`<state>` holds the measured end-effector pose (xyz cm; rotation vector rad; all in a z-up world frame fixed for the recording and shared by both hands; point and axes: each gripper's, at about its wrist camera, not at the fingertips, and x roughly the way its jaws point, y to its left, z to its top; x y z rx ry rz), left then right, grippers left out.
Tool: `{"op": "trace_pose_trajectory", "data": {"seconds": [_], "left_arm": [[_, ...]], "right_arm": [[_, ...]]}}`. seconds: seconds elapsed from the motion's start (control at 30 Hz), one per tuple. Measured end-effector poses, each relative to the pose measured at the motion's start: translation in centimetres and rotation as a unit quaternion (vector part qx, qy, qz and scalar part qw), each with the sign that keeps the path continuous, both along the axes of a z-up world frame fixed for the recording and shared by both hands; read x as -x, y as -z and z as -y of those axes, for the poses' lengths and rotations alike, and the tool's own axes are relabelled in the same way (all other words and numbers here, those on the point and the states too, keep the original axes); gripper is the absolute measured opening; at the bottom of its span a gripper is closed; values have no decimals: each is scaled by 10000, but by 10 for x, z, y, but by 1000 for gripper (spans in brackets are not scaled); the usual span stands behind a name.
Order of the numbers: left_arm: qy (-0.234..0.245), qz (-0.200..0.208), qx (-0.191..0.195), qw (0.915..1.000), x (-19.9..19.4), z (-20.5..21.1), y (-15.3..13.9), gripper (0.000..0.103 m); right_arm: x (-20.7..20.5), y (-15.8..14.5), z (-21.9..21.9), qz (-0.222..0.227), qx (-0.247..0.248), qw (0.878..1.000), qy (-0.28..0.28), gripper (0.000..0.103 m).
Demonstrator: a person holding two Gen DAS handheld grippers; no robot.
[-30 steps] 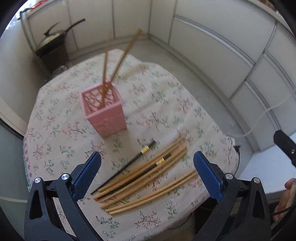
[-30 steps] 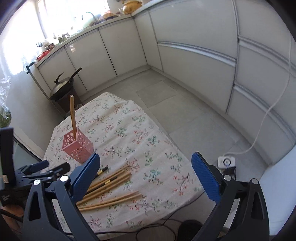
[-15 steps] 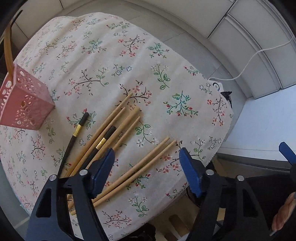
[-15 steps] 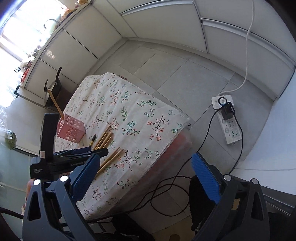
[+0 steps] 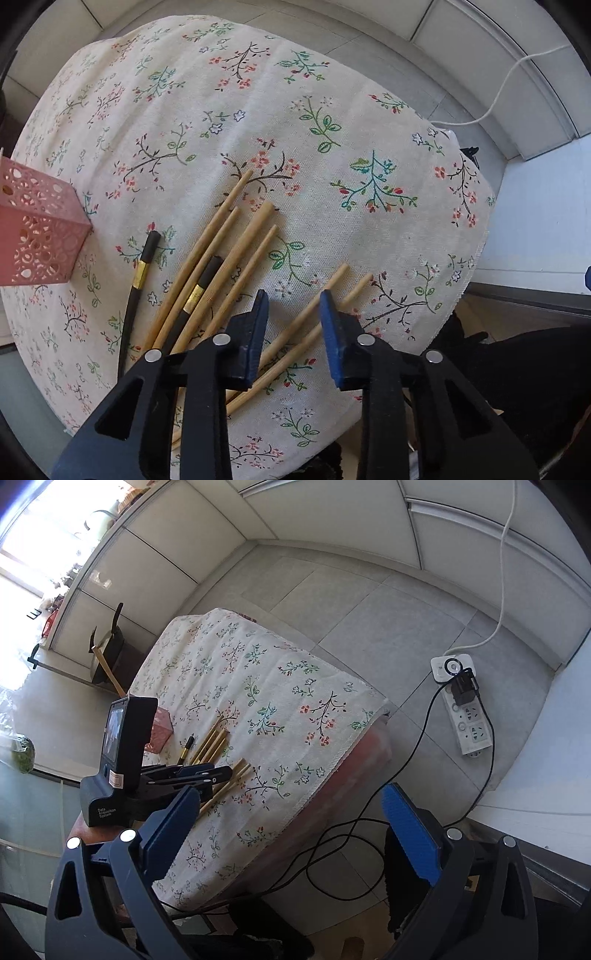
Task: Organize utensils
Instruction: 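Lower the left tool to the chopstick pile and close on another chopstick, then lift the chopstick upright with the left tool and move it over the pink holder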
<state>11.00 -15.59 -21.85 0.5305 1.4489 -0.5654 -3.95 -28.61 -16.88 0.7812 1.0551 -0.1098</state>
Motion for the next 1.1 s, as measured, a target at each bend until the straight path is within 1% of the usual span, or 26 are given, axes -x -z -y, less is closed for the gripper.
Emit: {"op": "trace_pose_trajectory", "data": {"seconds": [0.2, 0.37, 0.43, 0.53, 0.63, 0.7, 0.87, 1.0, 1.1], "left_arm": [[286, 53, -149, 9995, 5, 9, 10, 19], [277, 12, 103, 9996, 5, 4, 13, 17], [315, 62, 163, 9994, 4, -2, 11, 16], [392, 284, 187, 9987, 2, -6, 6, 13], [525, 620, 271, 9963, 1, -10, 0, 7], [506, 814, 311, 9949, -2, -17, -8, 5], [248, 1255, 528, 9904, -4, -40, -37, 5], [37, 1614, 722, 9842, 5, -65, -70, 5], [-117, 1878, 898, 9780, 16, -89, -100, 5]], "right_arm": [[-2, 3, -2, -69, 45, 10000, -38, 96], [-4, 7, -1, -166, 45, 9998, 25, 96], [-4, 9, -1, -212, 30, 9998, 37, 96], [-7, 13, -3, -281, 42, 9996, 38, 96], [-9, 19, -5, -366, 68, 9993, 86, 96], [-13, 23, -9, -436, 61, 9990, 103, 96], [-34, 38, -31, -724, -101, 9973, -40, 96], [-54, 46, -56, -971, -98, 9951, -167, 96], [-70, 55, -75, -1169, -155, 9927, -264, 96]]}}
